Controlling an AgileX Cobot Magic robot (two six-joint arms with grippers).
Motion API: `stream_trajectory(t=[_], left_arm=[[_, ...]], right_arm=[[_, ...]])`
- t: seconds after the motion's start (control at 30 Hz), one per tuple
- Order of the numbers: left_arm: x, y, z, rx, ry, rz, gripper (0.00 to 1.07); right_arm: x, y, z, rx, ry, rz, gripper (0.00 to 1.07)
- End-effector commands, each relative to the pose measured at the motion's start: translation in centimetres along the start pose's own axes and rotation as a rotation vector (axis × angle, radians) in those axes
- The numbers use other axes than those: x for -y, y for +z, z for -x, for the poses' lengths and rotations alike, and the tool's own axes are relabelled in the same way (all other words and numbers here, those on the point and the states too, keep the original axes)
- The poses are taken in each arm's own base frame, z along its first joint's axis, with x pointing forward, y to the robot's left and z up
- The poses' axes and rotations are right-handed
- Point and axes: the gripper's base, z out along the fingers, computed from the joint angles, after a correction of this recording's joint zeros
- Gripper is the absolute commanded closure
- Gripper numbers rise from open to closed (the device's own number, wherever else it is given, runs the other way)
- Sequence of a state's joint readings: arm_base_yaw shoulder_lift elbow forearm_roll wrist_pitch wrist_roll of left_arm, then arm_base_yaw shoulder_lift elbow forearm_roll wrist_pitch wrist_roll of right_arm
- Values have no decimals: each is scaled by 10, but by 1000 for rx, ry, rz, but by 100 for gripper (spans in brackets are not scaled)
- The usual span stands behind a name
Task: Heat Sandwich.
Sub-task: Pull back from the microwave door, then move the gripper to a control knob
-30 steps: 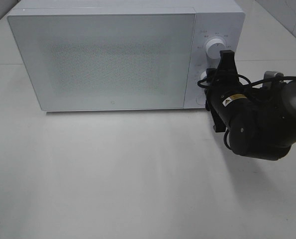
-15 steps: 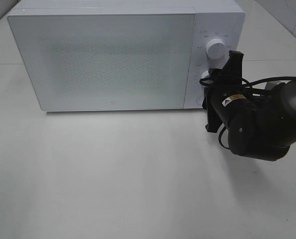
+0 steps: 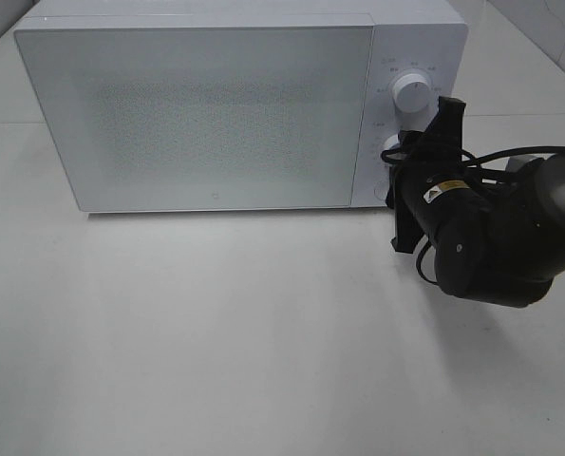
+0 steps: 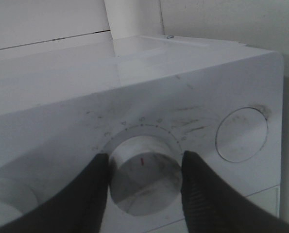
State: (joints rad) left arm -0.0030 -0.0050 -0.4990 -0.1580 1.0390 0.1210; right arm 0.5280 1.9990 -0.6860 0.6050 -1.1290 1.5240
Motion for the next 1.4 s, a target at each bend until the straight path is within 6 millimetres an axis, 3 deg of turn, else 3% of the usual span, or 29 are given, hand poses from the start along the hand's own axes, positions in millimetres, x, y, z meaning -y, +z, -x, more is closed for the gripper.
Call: stream_trajectory(t=[0.03,0.33,0.4,0.5,0.57,0.6,0.73,0.83,1.1,1.4], left_arm=[[1,-3,-2,26,-8,-3,17],[1,-3,-2,26,-8,-3,17],[1,-3,-2,26,-8,-3,17],[1,-3,-2,26,-8,-3,17],[1,-3,-2,26,-8,-3,17],[1,-3,-2,26,-8,-3,17],[1,-3,-2,26,-8,-3,17],[1,-3,-2,26,-8,-3,17],[1,-3,-2,26,-8,-3,17],[1,-3,-2,26,-8,-3,17]], right_arm=[[-22,0,-2,-1,32,166,93],[-22,0,-4,-23,15,167,79],[-22,0,-4,-23,7,167,70],[-22,0,-4,-27,5,167,63],[-23,-1,-7,-51,-19,177,52],[-23,-1,-7,-51,-19,177,52],[-23,-1,-8,-59,-51,185,32],[-23,-1,-9,-67,-58,184,28],[-21,-2,-10,-94,-86,168,31],[-13,-16,-2,-106,-121,121,31]])
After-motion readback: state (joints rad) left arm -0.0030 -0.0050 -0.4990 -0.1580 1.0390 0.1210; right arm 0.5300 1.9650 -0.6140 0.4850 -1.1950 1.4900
